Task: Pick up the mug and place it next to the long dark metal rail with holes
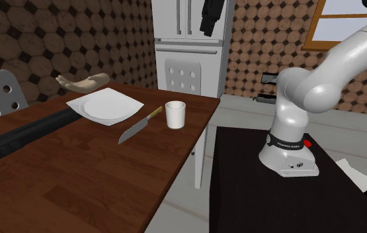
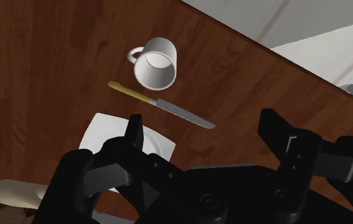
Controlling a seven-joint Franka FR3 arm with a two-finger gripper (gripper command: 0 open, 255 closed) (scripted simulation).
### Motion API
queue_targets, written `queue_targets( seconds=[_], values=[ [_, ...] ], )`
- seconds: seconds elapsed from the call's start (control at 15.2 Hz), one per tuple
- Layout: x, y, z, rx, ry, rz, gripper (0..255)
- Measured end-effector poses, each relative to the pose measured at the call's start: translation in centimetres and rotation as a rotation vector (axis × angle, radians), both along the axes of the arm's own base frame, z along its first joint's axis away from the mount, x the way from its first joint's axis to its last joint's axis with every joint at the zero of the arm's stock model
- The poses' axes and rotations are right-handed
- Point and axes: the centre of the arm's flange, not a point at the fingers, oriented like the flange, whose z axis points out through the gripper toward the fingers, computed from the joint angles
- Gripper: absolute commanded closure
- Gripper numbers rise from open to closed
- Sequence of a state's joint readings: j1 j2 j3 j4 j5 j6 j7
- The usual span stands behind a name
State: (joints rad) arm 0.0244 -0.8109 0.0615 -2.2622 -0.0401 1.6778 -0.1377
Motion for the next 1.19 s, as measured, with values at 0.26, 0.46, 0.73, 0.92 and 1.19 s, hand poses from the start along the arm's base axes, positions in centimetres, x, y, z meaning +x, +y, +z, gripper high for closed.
queue_targets(
  seconds=[0.26, 0.46, 0.73, 0.92, 1.19],
  values=[
    [1.3, -0.4, -2.5, 0.002, 0.016, 0.001, 0],
    [3.2, -0.6, -5.8, 0.005, 0.036, 0.002, 0],
    [5.6, -1.3, -10.6, 0.01, 0.064, 0.003, 0],
    [7.6, -1.5, -14.4, 0.013, 0.085, 0.005, 0],
    [9.4, -1.6, -19.3, 0.018, 0.113, 0.006, 0]
  ],
)
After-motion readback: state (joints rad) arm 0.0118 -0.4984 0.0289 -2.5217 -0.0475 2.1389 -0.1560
